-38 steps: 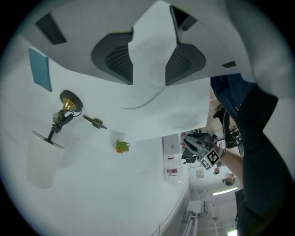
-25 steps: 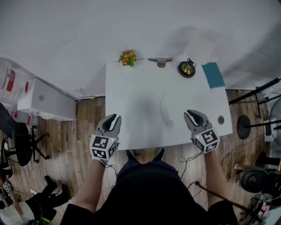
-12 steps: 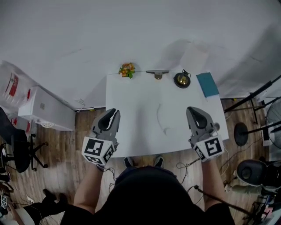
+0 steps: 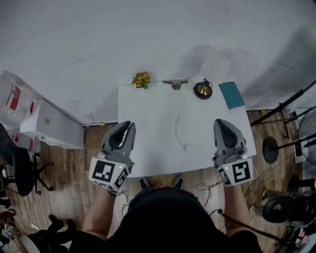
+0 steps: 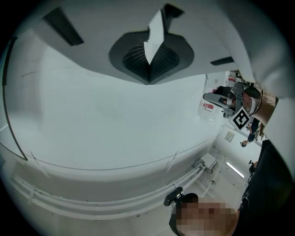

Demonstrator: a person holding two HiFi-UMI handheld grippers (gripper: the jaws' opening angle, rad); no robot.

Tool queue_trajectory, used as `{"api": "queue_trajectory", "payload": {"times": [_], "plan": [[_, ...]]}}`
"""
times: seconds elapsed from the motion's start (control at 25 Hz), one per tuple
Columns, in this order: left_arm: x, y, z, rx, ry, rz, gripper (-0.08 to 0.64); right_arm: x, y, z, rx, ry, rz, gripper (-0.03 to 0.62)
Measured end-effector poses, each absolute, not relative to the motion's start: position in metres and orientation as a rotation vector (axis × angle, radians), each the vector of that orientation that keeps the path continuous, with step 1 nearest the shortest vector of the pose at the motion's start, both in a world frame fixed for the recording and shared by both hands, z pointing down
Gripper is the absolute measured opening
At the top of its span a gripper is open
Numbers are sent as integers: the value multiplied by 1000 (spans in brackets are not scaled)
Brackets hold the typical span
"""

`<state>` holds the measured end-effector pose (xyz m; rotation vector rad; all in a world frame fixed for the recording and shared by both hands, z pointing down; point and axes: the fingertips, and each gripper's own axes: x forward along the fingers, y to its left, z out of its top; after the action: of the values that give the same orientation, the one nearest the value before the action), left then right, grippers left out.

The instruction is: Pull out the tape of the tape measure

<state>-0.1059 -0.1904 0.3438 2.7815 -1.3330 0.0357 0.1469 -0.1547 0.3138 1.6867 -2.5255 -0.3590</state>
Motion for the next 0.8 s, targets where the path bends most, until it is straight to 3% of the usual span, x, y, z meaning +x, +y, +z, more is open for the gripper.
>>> {"api": "queue_trajectory", "payload": {"times": [0.8], "plan": [[-115, -194, 345, 2750, -1398, 51, 40, 159, -155, 318, 1732, -2535, -346, 3]]}}
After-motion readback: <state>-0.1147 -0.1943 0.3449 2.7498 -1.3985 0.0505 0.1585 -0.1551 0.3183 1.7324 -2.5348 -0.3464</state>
